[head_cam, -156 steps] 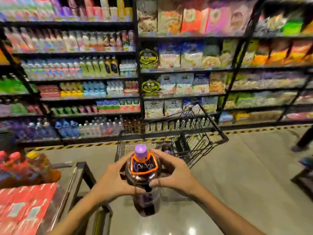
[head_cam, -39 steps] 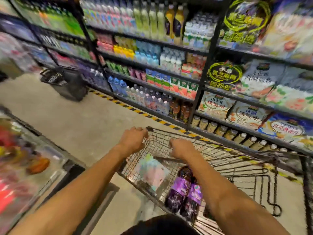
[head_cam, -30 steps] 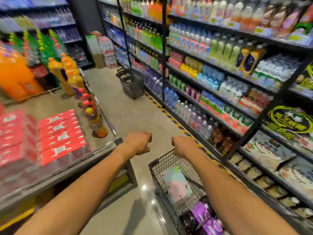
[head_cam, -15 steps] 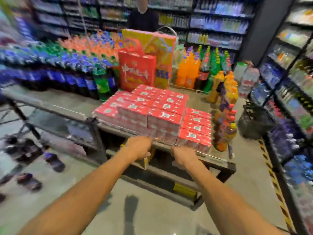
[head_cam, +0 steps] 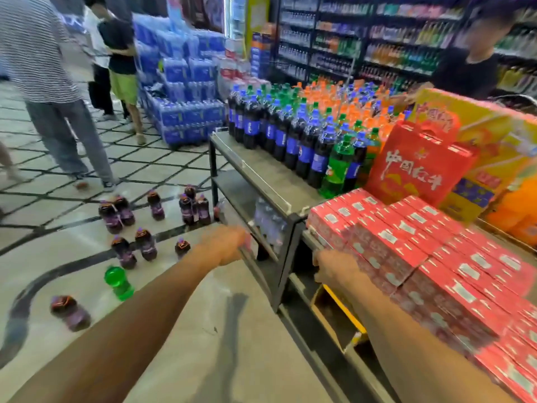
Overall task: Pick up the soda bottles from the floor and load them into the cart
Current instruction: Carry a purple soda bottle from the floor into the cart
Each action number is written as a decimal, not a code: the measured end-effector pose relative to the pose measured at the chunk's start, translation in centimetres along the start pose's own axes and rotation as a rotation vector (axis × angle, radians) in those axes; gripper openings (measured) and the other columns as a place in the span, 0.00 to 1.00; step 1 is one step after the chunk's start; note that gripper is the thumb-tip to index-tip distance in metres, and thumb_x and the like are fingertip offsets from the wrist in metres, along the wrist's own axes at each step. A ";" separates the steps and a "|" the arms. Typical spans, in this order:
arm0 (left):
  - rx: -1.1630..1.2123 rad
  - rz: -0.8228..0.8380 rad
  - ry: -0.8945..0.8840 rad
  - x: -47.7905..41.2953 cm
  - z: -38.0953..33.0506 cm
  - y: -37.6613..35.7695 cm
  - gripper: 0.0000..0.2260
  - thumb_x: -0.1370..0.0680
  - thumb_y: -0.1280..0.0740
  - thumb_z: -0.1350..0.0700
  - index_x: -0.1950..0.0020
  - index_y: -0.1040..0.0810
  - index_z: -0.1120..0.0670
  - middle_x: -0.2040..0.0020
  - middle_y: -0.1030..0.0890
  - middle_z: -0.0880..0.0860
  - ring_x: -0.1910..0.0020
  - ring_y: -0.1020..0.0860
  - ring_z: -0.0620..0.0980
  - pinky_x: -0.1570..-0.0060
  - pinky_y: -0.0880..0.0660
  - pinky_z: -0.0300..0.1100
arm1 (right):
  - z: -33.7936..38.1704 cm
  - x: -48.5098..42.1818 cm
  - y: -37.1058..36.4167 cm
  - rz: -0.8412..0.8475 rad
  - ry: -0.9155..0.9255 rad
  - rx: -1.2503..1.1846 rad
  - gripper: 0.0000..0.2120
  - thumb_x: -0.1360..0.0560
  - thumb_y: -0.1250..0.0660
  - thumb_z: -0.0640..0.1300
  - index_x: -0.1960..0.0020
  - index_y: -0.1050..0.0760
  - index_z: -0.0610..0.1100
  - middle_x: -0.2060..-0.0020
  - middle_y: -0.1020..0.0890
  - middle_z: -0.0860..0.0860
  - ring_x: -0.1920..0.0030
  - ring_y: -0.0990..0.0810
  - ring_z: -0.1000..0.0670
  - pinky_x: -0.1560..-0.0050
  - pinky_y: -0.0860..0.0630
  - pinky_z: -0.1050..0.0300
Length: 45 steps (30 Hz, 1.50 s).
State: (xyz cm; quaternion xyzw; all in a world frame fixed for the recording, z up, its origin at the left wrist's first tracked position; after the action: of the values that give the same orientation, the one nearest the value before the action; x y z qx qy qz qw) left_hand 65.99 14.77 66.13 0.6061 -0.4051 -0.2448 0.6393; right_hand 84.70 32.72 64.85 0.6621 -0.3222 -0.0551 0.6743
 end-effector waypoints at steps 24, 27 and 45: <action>0.117 0.165 0.615 -6.5 21.8 -7.1 0.18 0.20 0.33 0.44 0.33 0.28 0.49 0.36 0.22 0.52 0.39 0.23 0.53 0.45 0.26 0.45 | 18.3 -31.4 6.0 0.064 0.504 0.079 0.26 0.22 0.32 0.48 0.25 0.33 0.49 0.31 0.23 0.44 0.32 0.24 0.41 0.33 0.28 0.46; 0.137 0.166 0.638 -9.2 25.7 -7.0 0.19 0.21 0.33 0.44 0.33 0.28 0.50 0.35 0.23 0.53 0.38 0.24 0.54 0.45 0.25 0.48 | 21.3 -35.0 7.5 0.067 0.526 0.058 0.25 0.23 0.32 0.47 0.27 0.31 0.50 0.32 0.23 0.45 0.33 0.23 0.40 0.37 0.24 0.46; 0.224 0.174 0.621 -29.3 45.7 -5.6 0.19 0.22 0.30 0.43 0.37 0.27 0.50 0.34 0.24 0.52 0.37 0.24 0.54 0.46 0.27 0.48 | 31.1 -59.7 11.0 0.201 0.489 -0.020 0.31 0.27 0.27 0.58 0.27 0.32 0.55 0.33 0.22 0.50 0.36 0.21 0.43 0.37 0.24 0.45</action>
State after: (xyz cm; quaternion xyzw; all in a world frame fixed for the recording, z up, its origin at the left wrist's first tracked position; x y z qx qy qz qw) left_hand 13.55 11.14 51.31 0.6815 -0.2654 0.0530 0.6799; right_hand 18.08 37.25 50.83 0.6138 -0.2130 0.1706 0.7408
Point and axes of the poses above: each hand's wrist, its own x-axis away from the middle knuckle, its own y-axis out of the back of the hand, z = x × y, the point moved 7 cm from there along -x, towards the middle knuckle
